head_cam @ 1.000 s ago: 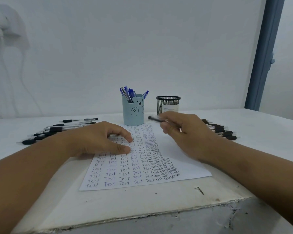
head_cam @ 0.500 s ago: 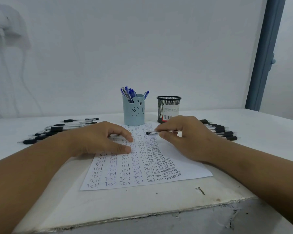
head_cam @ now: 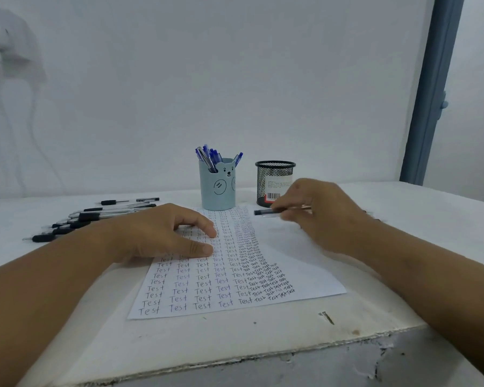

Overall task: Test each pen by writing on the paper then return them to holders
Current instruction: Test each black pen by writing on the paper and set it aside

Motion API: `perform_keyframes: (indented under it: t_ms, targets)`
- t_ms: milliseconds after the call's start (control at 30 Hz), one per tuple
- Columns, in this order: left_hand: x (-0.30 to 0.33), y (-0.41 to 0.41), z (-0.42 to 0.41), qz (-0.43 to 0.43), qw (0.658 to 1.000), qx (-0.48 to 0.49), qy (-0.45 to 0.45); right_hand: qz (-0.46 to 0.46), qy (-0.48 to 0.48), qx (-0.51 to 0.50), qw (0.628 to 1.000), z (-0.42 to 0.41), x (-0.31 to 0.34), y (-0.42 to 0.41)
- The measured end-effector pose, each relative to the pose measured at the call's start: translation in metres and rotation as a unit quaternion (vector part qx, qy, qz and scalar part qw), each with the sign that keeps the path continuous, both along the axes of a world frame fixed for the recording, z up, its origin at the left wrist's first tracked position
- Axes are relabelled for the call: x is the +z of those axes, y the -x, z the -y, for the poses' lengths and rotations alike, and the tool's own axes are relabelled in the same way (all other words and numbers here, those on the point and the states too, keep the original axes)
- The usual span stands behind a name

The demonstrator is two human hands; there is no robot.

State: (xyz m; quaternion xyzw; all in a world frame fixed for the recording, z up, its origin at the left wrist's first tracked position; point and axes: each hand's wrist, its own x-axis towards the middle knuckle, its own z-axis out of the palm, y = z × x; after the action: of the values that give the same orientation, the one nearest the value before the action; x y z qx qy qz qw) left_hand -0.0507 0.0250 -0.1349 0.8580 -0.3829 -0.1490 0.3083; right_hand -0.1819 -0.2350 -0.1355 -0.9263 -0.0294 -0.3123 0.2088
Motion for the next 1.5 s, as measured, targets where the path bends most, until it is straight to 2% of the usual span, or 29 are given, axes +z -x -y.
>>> perform_keyframes:
  t_ms: [100,200,300,833,967,1100,1200,1267,1367,1500]
  targets:
    - [0.000,0.001,0.000,-0.004,1.000,0.001,0.001,-0.027,-0.017,-0.056,0.998,0.022,0.009,0.005]
    - [-0.001,-0.001,0.001,-0.010,1.000,-0.001,0.007,-0.098,0.046,-0.146,0.983,0.039,0.014,0.007]
    - [-0.001,-0.004,0.000,-0.008,1.000,-0.009,0.003,-0.142,0.052,-0.183,0.971,0.045,0.015,0.009]
    - [-0.003,-0.007,0.001,-0.014,1.000,-0.021,0.019,-0.178,0.063,-0.172,0.967,0.048,0.007,0.003]
    - [-0.001,-0.006,0.000,-0.007,1.000,-0.023,0.014,-0.109,0.060,-0.137,0.983,0.039,0.003,-0.001]
    - [0.004,-0.003,-0.002,0.034,0.999,-0.005,0.029,-0.047,0.076,-0.055,0.994,0.000,0.003,-0.006]
    - [0.014,-0.004,-0.008,0.084,0.990,0.052,0.101,-0.046,0.078,0.028,0.995,-0.033,0.001,-0.007]
    - [0.020,-0.008,-0.014,0.133,0.981,0.088,0.108,-0.067,0.081,0.070,0.992,-0.046,-0.002,-0.005]
    - [0.027,-0.016,-0.034,0.166,0.974,0.134,0.079,-0.093,0.107,0.119,0.983,-0.056,-0.006,-0.009]
    - [0.031,-0.026,-0.055,0.168,0.972,0.161,-0.021,-0.107,0.107,0.146,0.978,-0.056,-0.012,-0.015]
